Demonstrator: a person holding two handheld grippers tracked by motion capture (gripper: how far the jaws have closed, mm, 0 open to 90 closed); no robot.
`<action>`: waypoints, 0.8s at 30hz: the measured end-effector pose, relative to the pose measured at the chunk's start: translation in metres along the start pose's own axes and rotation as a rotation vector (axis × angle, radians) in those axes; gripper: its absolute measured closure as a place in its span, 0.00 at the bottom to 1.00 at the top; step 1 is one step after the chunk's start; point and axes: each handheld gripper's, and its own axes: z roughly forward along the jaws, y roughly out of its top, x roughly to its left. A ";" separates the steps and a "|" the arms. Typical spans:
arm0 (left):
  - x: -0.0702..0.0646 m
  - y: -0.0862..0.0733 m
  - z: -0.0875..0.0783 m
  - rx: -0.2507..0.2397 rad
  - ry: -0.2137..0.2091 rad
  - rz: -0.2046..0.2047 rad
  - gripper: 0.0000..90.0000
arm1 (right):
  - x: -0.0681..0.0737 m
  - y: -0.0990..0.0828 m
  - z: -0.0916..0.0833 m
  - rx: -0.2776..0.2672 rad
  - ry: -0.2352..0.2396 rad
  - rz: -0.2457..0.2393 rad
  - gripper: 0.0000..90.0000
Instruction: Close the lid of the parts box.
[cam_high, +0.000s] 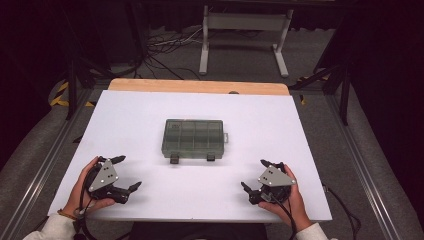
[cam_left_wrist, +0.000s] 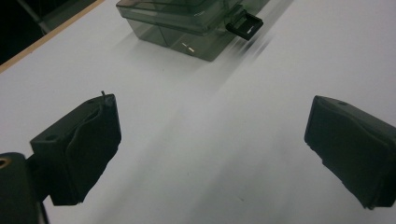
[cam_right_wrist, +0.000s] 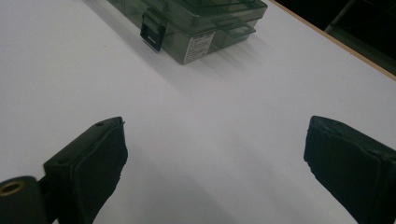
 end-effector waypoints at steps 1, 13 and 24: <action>-0.001 0.000 0.000 -0.004 -0.003 -0.004 0.05 | 0.000 0.000 0.000 -0.004 -0.002 0.001 0.07; -0.002 0.002 -0.002 -0.025 -0.015 0.004 0.05 | 0.001 0.002 -0.003 -0.019 -0.007 0.002 0.07; -0.003 0.002 0.003 -0.015 -0.032 -0.007 0.05 | 0.000 0.001 -0.001 -0.018 -0.005 0.008 0.07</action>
